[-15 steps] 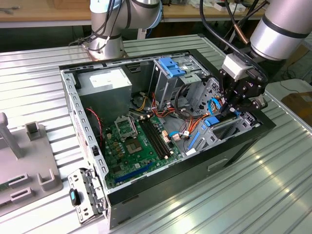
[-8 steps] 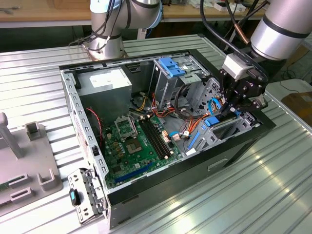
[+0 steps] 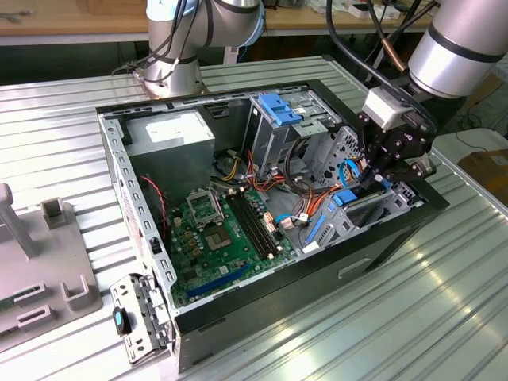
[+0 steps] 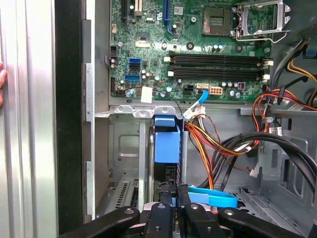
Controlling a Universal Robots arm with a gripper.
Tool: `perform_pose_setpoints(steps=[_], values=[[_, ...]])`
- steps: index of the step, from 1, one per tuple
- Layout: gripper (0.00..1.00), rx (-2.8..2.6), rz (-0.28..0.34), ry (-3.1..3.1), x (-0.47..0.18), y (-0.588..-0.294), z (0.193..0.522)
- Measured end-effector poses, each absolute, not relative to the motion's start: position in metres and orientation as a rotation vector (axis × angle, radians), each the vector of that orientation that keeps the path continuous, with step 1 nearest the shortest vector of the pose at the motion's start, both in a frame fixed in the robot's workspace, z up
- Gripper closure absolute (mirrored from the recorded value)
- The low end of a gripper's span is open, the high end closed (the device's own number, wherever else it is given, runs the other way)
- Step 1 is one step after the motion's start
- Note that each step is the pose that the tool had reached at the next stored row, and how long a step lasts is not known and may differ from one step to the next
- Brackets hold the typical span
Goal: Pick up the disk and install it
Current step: 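Insert the second disk wire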
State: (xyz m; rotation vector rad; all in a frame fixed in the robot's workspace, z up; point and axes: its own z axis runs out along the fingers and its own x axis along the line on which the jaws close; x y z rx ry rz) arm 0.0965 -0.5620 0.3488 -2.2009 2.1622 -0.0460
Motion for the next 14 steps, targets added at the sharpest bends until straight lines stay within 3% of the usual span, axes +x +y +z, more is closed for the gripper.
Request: perform_pose_setpoints(steps=[14], values=[[0.84, -2.2, -0.053, 2.155, 0.0969, -0.5621, 0.3455]])
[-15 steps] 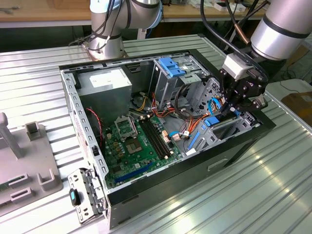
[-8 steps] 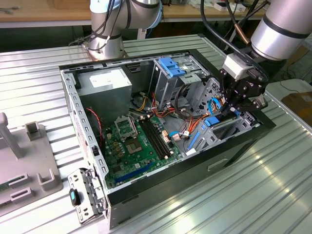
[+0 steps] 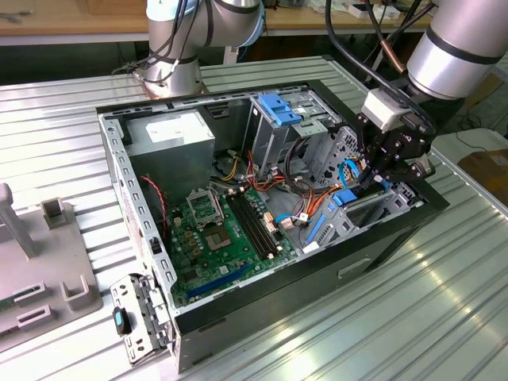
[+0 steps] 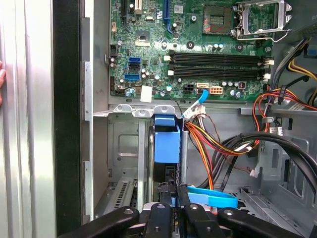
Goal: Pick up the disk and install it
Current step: 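Insert the second disk wire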
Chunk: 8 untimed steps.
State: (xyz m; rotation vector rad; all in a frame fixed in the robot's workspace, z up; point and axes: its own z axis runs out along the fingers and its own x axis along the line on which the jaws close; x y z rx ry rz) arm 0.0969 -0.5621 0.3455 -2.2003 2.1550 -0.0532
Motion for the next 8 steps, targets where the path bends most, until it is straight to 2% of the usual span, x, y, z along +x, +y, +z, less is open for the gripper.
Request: perform_pose_setpoints(steps=[8], values=[[0.84, -2.201, -0.054, 2.155, 0.0962, -0.5621, 0.3437]])
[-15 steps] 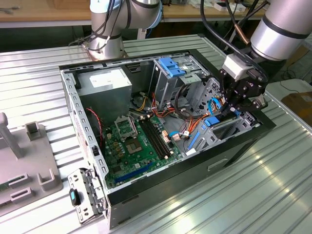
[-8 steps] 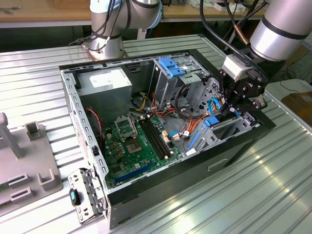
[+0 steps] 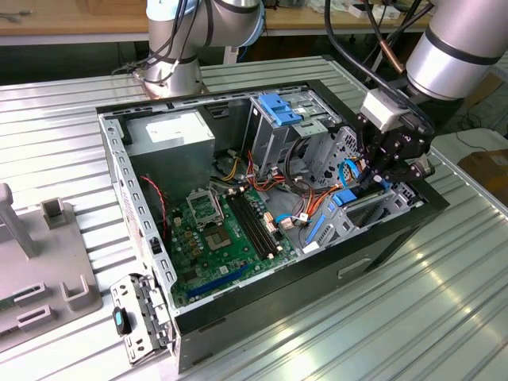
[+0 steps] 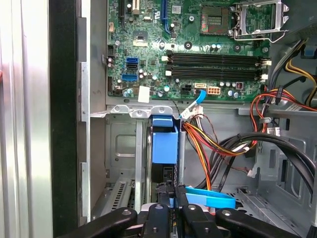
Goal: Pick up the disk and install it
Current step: 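Insert the second disk wire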
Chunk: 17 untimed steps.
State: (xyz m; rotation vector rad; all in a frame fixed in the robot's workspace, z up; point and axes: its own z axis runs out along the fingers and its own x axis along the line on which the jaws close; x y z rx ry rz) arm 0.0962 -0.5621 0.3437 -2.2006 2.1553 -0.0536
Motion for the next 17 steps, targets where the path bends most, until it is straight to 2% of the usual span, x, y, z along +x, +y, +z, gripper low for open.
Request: perform_pose_setpoints(steps=[17], values=[[0.84, -2.195, -0.042, 2.151, 0.0962, -0.5669, 0.3426]])
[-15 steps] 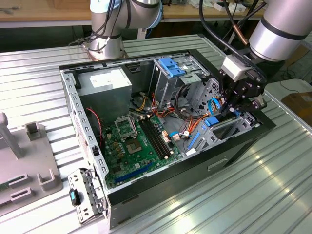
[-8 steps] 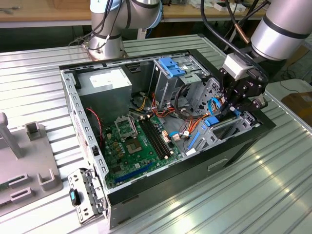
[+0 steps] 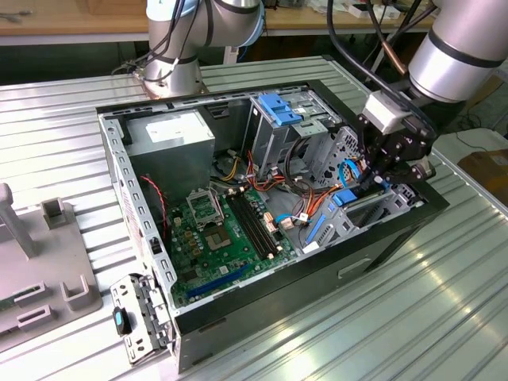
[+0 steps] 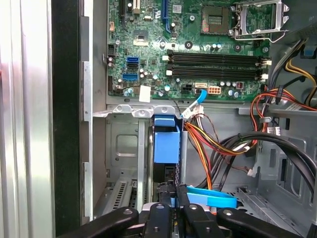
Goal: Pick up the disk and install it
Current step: 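Insert the second disk wire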
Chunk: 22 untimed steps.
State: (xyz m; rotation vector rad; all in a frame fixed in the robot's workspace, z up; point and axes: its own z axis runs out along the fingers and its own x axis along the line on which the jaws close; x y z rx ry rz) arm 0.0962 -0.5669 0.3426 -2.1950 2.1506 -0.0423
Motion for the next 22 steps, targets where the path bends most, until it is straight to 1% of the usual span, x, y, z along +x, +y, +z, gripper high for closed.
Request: perform_pose_setpoints(steps=[10, 22], values=[[0.84, -2.193, -0.039, 2.149, 0.0963, -0.567, 0.3491], [0.84, -2.174, -0.039, 2.169, 0.0962, -0.5671, 0.3473]])
